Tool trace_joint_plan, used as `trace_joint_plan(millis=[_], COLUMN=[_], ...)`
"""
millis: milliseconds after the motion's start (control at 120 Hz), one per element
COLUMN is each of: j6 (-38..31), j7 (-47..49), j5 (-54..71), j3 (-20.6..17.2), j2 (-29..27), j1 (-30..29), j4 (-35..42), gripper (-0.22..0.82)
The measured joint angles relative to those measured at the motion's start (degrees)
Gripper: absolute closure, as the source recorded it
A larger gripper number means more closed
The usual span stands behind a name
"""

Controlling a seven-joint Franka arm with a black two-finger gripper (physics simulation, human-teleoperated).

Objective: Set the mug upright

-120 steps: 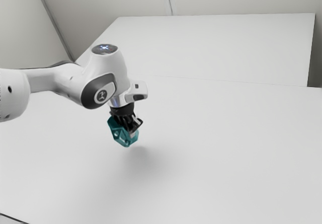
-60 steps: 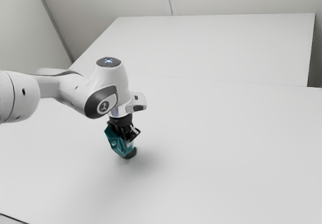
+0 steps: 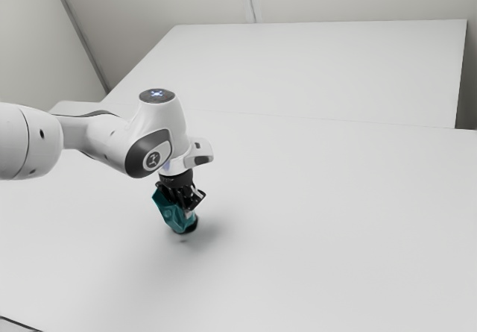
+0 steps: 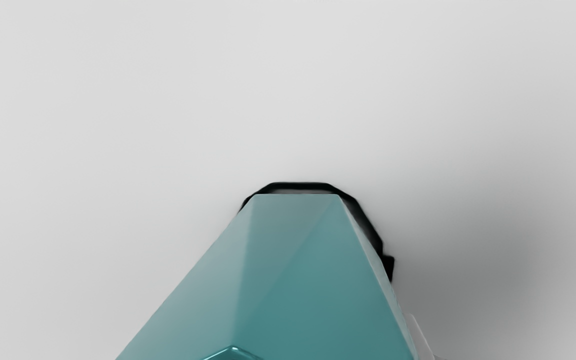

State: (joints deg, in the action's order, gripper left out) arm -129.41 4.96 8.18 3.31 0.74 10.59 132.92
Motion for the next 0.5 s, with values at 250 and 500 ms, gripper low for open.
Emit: trace_joint_plan(millis=[250,500], j6=[-0.12,-0.01], j7=[-0.38,-1.01], j5=[-0.69,-0.82], j3=[-0.05,-0.01], j2=[-0.13,-0.37], j1=[0.35,1.48], j4=[-0.08,-0.45], gripper=[0.65,0.52])
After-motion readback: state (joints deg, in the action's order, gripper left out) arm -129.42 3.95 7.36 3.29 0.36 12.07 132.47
